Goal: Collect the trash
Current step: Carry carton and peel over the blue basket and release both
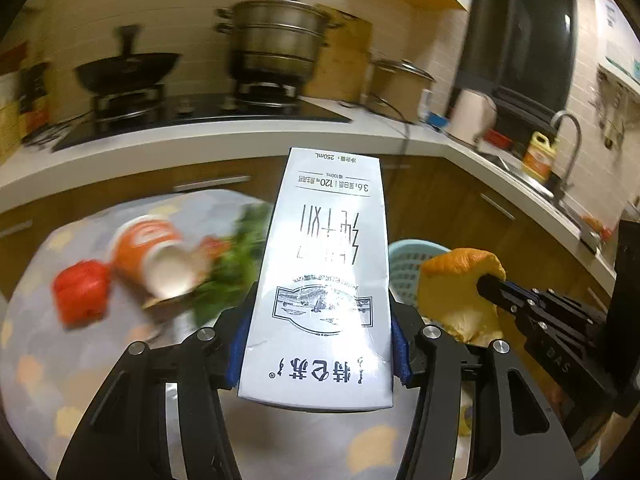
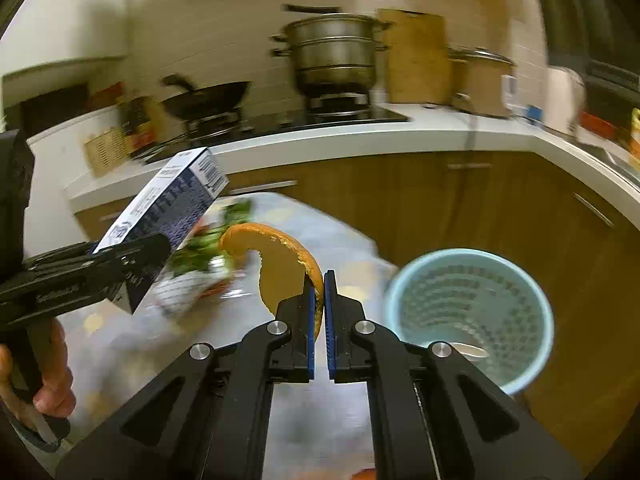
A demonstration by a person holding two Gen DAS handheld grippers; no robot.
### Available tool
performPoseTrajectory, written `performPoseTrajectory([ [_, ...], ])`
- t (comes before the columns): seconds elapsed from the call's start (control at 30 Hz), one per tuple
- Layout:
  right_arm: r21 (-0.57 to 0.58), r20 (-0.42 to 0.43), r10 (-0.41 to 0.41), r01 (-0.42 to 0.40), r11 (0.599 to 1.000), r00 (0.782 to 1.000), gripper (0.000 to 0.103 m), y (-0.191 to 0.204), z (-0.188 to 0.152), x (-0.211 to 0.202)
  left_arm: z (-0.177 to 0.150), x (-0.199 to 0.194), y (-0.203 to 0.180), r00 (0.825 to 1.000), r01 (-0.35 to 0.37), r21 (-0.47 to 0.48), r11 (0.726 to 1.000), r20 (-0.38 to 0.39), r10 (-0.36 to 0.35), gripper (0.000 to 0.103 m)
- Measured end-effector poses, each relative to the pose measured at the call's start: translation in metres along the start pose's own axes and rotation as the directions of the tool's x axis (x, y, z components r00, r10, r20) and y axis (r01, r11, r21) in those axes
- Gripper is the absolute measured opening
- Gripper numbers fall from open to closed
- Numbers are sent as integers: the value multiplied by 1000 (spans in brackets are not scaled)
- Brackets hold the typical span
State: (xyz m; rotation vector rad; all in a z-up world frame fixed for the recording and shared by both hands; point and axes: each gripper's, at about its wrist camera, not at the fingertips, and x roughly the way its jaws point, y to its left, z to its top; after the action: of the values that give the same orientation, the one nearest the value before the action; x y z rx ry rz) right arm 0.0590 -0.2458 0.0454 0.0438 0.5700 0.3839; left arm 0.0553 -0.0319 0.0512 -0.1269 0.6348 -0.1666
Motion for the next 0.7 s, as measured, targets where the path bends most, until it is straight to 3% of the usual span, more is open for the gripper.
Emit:
performPoseTrajectory([
  [0.2,95,-17,-103,105,990,994,3,-64,-6,5,11,48,-53,996,70,58,996,-61,-67,52],
  [0.33,117,-58,-207,212,970,977,3,-96,-20,17,9,84,-82,990,103,74,992,-102,-96,52],
  [0.7,259,-227,-206,263,930,952,3,-167,-63,74,-7,176,-121,952,157,55,986,-274,-136,52],
])
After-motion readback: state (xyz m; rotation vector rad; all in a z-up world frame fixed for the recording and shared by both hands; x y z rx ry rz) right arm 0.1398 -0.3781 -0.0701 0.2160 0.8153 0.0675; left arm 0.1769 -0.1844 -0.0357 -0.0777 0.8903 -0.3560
